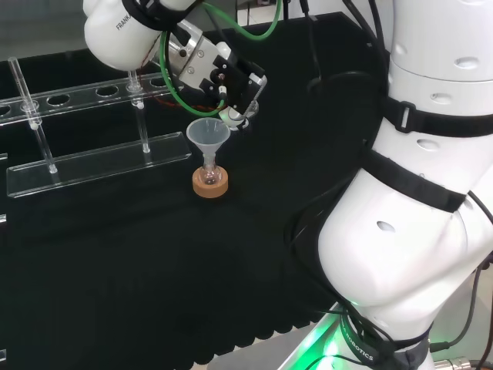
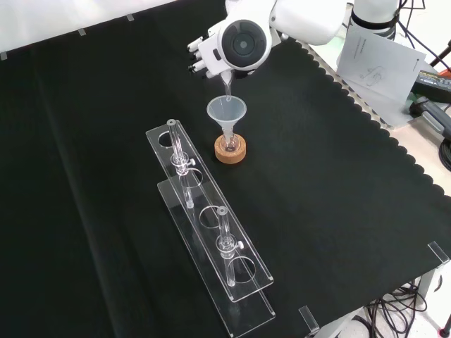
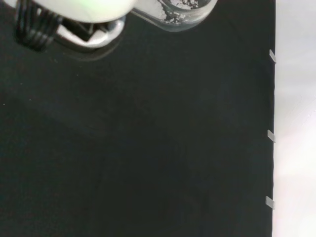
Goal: Pour all the NaCl from the weighing funnel into the round-bottom flask.
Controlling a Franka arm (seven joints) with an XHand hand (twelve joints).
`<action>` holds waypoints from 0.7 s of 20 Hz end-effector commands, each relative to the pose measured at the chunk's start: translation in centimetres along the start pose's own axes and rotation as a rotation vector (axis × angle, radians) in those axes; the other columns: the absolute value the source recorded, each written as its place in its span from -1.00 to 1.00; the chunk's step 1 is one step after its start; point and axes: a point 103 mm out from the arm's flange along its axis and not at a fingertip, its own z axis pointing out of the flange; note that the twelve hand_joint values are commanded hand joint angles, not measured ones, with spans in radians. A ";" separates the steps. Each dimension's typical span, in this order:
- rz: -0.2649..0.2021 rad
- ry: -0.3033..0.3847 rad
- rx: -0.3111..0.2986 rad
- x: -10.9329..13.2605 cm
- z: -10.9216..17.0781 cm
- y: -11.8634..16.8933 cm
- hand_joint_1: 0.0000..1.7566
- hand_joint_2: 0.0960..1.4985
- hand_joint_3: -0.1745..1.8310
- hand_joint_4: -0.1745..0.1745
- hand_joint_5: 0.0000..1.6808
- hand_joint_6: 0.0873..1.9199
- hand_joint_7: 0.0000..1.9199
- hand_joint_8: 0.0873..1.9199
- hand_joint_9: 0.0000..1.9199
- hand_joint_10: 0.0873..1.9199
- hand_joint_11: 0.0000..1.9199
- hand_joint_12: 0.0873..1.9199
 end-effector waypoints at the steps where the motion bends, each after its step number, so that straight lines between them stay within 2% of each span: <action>1: -0.002 -0.026 -0.005 0.0 0.0 0.1 0.25 -0.09 -0.28 1.00 0.44 -0.28 -0.49 -0.36 -0.15 -0.60 -0.34 0.18; 9: 0.018 -0.059 0.000 0.3 -0.5 0.0 0.25 -0.09 -0.28 1.00 0.43 -0.28 -0.49 -0.36 -0.15 -0.60 -0.34 0.17; 14: 0.001 -0.057 -0.015 0.2 -0.8 0.1 0.25 -0.09 -0.28 1.00 0.43 -0.28 -0.50 -0.36 -0.15 -0.60 -0.34 0.17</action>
